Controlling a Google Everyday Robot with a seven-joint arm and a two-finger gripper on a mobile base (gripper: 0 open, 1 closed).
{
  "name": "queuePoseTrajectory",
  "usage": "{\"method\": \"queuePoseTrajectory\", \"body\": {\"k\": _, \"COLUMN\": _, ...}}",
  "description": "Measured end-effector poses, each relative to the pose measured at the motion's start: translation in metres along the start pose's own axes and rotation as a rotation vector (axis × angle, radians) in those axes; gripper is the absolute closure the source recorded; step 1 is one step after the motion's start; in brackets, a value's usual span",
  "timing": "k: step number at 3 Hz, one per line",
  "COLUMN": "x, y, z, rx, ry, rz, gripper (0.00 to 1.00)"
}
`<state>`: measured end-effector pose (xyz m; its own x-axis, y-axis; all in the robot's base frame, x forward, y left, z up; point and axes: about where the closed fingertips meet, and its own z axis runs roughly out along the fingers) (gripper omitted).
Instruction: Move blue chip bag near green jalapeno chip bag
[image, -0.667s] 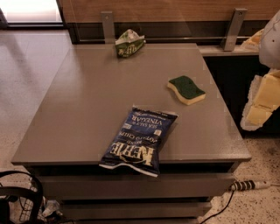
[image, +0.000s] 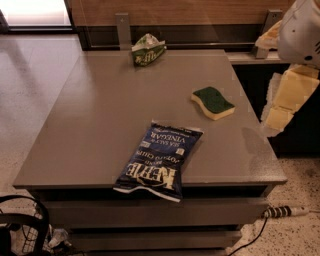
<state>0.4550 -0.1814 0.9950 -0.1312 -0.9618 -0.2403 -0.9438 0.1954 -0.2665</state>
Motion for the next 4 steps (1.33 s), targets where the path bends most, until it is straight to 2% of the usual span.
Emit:
{"method": "queuePoseTrajectory", "body": {"k": 1, "x": -0.076, "y": 0.004, "z": 0.041, "rx": -0.117, "ry": -0.025, "rz": -0.18, "gripper": 0.0}}
{"method": "queuePoseTrajectory", "body": {"k": 2, "x": -0.1, "y": 0.017, "z": 0.071, "rx": -0.179, "ry": 0.0, "rz": -0.257, "gripper": 0.0}}
{"method": "queuePoseTrajectory", "body": {"k": 3, "x": -0.098, "y": 0.029, "z": 0.11, "rx": -0.201, "ry": 0.046, "rz": -0.293, "gripper": 0.0}}
{"method": "queuePoseTrajectory", "body": {"k": 4, "x": -0.086, "y": 0.042, "z": 0.148, "rx": -0.236, "ry": 0.063, "rz": -0.3, "gripper": 0.0}}
